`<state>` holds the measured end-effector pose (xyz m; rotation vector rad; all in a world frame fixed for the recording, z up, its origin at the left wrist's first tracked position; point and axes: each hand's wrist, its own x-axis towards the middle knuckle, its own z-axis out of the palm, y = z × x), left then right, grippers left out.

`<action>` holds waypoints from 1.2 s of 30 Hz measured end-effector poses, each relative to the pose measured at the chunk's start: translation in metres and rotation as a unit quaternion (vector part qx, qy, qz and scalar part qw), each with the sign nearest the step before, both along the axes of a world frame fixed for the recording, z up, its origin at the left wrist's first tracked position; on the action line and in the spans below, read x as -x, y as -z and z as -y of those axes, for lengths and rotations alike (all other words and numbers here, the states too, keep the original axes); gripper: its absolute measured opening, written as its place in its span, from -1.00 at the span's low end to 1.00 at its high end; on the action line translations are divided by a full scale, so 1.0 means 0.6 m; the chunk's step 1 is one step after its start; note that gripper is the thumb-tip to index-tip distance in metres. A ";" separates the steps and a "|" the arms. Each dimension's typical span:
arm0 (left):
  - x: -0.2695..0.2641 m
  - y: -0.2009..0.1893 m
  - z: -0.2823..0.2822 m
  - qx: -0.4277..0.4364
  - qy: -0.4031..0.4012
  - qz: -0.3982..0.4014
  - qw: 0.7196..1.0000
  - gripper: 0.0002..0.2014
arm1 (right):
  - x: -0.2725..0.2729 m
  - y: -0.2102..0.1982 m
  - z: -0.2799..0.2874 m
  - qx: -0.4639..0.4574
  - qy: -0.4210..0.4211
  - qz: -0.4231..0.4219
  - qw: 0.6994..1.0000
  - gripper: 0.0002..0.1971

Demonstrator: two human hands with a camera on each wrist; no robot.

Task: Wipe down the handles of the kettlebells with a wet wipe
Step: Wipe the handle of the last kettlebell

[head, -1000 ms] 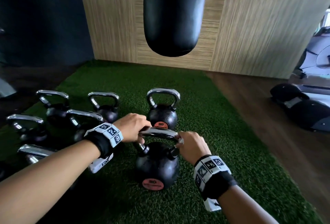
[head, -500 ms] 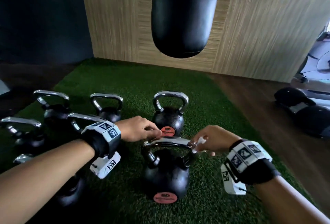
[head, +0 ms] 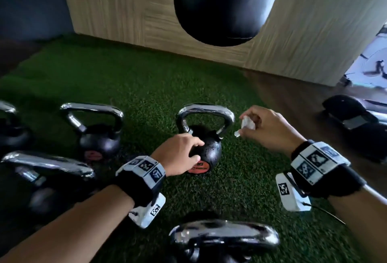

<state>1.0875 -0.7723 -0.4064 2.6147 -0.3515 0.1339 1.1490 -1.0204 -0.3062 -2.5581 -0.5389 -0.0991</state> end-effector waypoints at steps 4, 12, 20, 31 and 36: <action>-0.042 0.019 0.027 -0.012 0.020 0.009 1.000 -0.47 | -0.035 -0.005 -0.037 -0.011 0.005 -0.016 1.000 -0.62; -0.135 0.056 0.066 -0.088 0.058 0.031 0.994 -0.24 | -0.103 -0.016 -0.103 0.014 -0.007 0.000 1.000 -0.69; -0.175 0.149 0.080 -0.169 0.022 0.079 0.982 0.03 | -0.128 0.002 -0.152 0.035 -0.017 0.073 0.997 -0.90; -0.169 0.159 0.088 -0.145 -0.007 0.111 0.983 0.00 | -0.131 0.030 -0.102 0.007 0.012 0.110 0.994 -0.81; -0.171 0.163 0.089 -0.140 -0.016 0.115 0.983 0.01 | -0.119 0.052 -0.103 -0.009 -0.012 0.170 0.985 -0.92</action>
